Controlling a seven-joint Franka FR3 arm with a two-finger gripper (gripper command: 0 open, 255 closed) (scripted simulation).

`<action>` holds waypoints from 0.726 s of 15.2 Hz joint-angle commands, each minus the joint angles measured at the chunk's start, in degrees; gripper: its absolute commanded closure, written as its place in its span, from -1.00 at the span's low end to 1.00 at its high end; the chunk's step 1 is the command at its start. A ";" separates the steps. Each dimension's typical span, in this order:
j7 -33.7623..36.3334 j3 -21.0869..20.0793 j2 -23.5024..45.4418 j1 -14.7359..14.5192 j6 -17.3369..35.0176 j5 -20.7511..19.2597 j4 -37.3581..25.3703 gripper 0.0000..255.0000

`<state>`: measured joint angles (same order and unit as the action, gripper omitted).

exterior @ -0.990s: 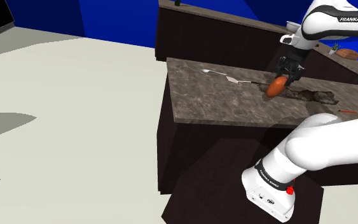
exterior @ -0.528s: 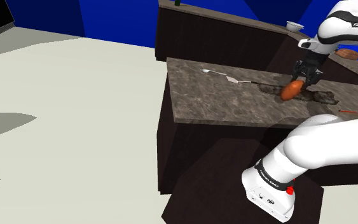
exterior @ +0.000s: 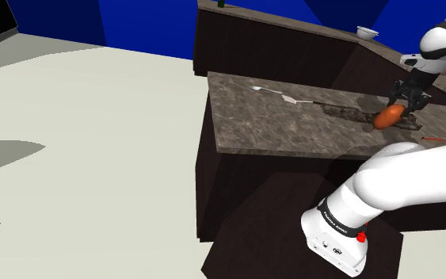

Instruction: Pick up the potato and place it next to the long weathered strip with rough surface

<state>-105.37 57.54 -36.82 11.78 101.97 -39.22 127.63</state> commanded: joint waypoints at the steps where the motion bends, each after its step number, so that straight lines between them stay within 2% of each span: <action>1: -2.74 3.21 1.10 -0.85 0.66 -0.43 -2.13 1.00; 6: -10.05 13.28 4.21 -5.37 1.97 -0.57 -9.26 1.00; 11: -16.71 26.25 5.78 -14.26 2.26 -0.68 -18.11 1.00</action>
<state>-120.85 81.60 -31.16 -0.84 104.48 -39.88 111.32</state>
